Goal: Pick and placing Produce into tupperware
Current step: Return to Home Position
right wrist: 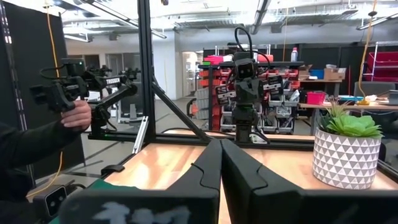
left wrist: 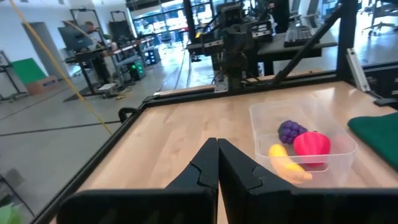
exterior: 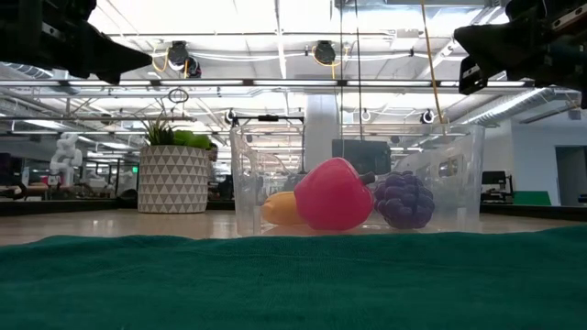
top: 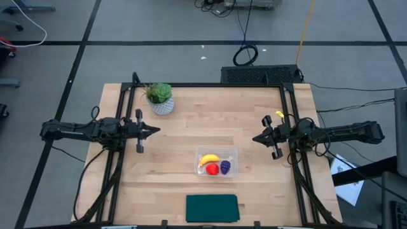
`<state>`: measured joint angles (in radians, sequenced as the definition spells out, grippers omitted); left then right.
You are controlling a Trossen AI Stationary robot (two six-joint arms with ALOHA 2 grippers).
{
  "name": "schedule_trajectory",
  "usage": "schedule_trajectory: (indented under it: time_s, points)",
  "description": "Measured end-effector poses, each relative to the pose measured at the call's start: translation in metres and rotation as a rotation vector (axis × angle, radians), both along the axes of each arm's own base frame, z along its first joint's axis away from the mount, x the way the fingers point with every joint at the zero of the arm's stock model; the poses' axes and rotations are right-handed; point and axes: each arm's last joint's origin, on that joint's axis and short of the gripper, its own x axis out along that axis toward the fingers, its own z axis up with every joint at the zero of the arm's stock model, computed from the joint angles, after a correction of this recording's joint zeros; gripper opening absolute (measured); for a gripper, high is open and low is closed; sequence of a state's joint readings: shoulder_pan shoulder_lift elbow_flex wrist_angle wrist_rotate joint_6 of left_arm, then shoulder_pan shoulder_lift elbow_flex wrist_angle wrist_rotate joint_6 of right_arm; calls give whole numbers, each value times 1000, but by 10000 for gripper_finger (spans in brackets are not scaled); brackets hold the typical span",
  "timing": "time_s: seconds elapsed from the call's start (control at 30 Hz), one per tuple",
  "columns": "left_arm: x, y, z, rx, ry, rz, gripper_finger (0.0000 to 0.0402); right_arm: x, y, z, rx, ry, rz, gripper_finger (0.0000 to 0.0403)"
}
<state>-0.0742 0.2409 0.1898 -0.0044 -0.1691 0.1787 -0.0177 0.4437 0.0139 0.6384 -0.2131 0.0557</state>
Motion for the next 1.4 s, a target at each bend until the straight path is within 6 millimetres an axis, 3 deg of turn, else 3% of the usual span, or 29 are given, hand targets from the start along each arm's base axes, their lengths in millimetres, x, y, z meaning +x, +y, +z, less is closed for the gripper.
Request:
schedule_trajectory:
  time_s: [0.3,1.4]
  points:
    - [0,0,0,1,0,13,25,0,0,0,-14,-3,-3,0]
    - [0,0,0,-3,-1,15,26,0,0,0,-14,-3,-4,0]
